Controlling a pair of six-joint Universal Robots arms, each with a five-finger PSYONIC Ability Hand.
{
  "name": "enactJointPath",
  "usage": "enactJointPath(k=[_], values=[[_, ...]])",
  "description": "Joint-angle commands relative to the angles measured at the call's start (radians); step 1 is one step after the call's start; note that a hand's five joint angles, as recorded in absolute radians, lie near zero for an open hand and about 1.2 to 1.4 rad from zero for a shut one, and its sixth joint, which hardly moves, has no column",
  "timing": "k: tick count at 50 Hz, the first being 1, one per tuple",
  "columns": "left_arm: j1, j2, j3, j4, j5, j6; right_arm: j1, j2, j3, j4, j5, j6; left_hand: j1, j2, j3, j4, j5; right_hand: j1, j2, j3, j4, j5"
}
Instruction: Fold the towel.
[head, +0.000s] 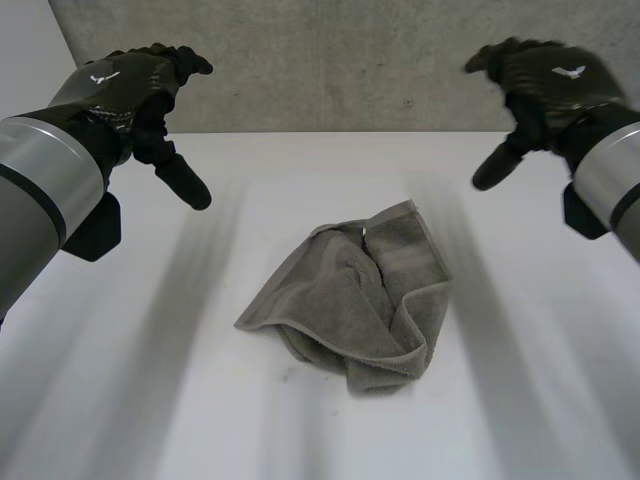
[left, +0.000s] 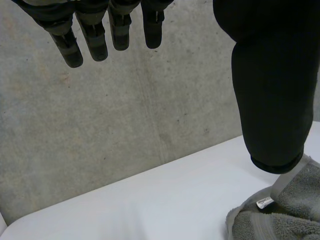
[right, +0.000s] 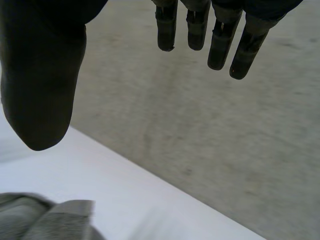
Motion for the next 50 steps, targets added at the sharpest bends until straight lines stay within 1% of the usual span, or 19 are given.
enactJointPath(k=[1, 5, 22, 30, 32, 33, 34, 35, 37, 38, 40, 41, 43, 44, 45, 46, 48, 49, 50], values=[[0.001, -0.017, 0.008, -0.013, -0.002, 0.0, -0.011, 0.008, -0.029, 0.049, 0.089, -0.048, -0.004, 0.008, 0.009, 0.008, -0.029, -0.06, -0.078, -0.068, -0.086, -0.061], [0.001, -0.017, 0.005, -0.016, -0.002, 0.0, -0.011, 0.011, -0.031, 0.051, 0.102, -0.073, -0.004, 0.008, 0.009, 0.008, -0.029, -0.06, -0.078, -0.068, -0.086, -0.061], [0.001, -0.025, 0.007, -0.013, -0.002, 0.003, -0.029, 0.011, -0.032, 0.051, 0.098, -0.073, -0.004, 0.008, 0.009, 0.008, -0.029, -0.06, -0.078, -0.068, -0.086, -0.061], [0.003, -0.025, -0.018, -0.008, -0.001, 0.006, -0.043, 0.014, -0.034, 0.057, 0.065, -0.1, 0.008, 0.02, 0.021, 0.02, -0.018, -0.06, -0.078, -0.068, -0.086, -0.061], [0.001, -0.025, -0.029, -0.013, 0.002, 0.006, -0.045, 0.027, -0.028, 0.078, 0.005, -0.192, 0.011, 0.023, 0.024, 0.023, -0.015, -0.06, -0.078, -0.068, -0.086, -0.061], [0.0, -0.026, -0.047, -0.014, 0.007, 0.006, -0.045, 0.027, -0.028, 0.079, 0.005, -0.192, 0.014, 0.026, 0.027, 0.026, -0.012, -0.06, -0.078, -0.068, -0.086, -0.061], [0.0, -0.026, -0.047, -0.014, 0.007, 0.006, -0.045, 0.036, -0.02, 0.104, -0.035, -0.264, 0.014, 0.026, 0.027, 0.026, -0.012, -0.06, -0.078, -0.068, -0.086, -0.061], [0.0, -0.029, -0.074, -0.013, 0.013, 0.006, -0.045, 0.036, -0.02, 0.105, -0.035, -0.264, 0.02, 0.032, 0.033, 0.032, -0.006, -0.06, -0.078, -0.068, -0.086, -0.061], [-0.002, -0.035, -0.112, -0.008, 0.015, 0.006, -0.063, 0.059, -0.002, 0.17, -0.116, -0.415, 0.023, 0.035, 0.036, 0.035, -0.003, -0.06, -0.078, -0.068, -0.086, -0.061], [-0.003, -0.043, -0.148, -0.004, 0.015, 0.006, -0.063, 0.059, -0.002, 0.171, -0.116, -0.416, 0.026, 0.038, 0.039, 0.038, 0.0, -0.06, -0.078, -0.068, -0.086, -0.061], [-0.005, -0.054, -0.182, 0.007, 0.018, 0.006, -0.086, 0.076, 0.043, 0.22, -0.194, -0.54, 0.026, 0.038, 0.039, 0.038, 0.0, -0.06, -0.078, -0.068, -0.086, -0.061], [-0.01, -0.072, -0.214, 0.024, 0.03, 0.006, -0.086, 0.076, 0.043, 0.22, -0.195, -0.54, 0.026, 0.038, 0.039, 0.038, 0.0, -0.06, -0.078, -0.068, -0.086, -0.061], [-0.019, -0.095, -0.245, 0.044, 0.048, 0.006, -0.092, 0.1, 0.09, 0.223, -0.266, -0.634, 0.026, 0.038, 0.039, 0.038, 0.0, -0.06, -0.078, -0.068, -0.086, -0.061], [-0.022, -0.115, -0.274, 0.07, 0.07, 0.007, -0.092, 0.1, 0.09, 0.223, -0.267, -0.634, 0.026, 0.038, 0.039, 0.038, 0.0, -0.06, -0.078, -0.068, -0.086, -0.061], [-0.022, -0.115, -0.274, 0.07, 0.07, 0.007, -0.095, 0.122, 0.11, 0.215, -0.303, -0.671, 0.026, 0.038, 0.039, 0.038, 0.0, -0.06, -0.078, -0.068, -0.086, -0.061], [-0.023, -0.133, -0.3, 0.099, 0.09, 0.01, -0.095, 0.122, 0.11, 0.215, -0.303, -0.671, 0.04, 0.052, 0.053, 0.052, 0.015, -0.06, -0.078, -0.068, -0.086, -0.061], [-0.023, -0.153, -0.325, 0.131, 0.11, 0.013, -0.112, 0.161, 0.142, 0.191, -0.371, -0.709, 0.049, 0.061, 0.062, 0.061, 0.023, -0.044, -0.062, -0.052, -0.07, -0.045], [-0.023, -0.178, -0.348, 0.165, 0.13, 0.018, -0.112, 0.162, 0.143, 0.191, -0.371, -0.709, 0.052, 0.064, 0.065, 0.064, 0.026, -0.044, -0.062, -0.052, -0.07, -0.045], [-0.023, -0.178, -0.348, 0.165, 0.13, 0.018, -0.114, 0.184, 0.156, 0.175, -0.398, -0.717, 0.052, 0.064, 0.065, 0.064, 0.026, -0.018, -0.036, -0.026, -0.043, -0.019]])
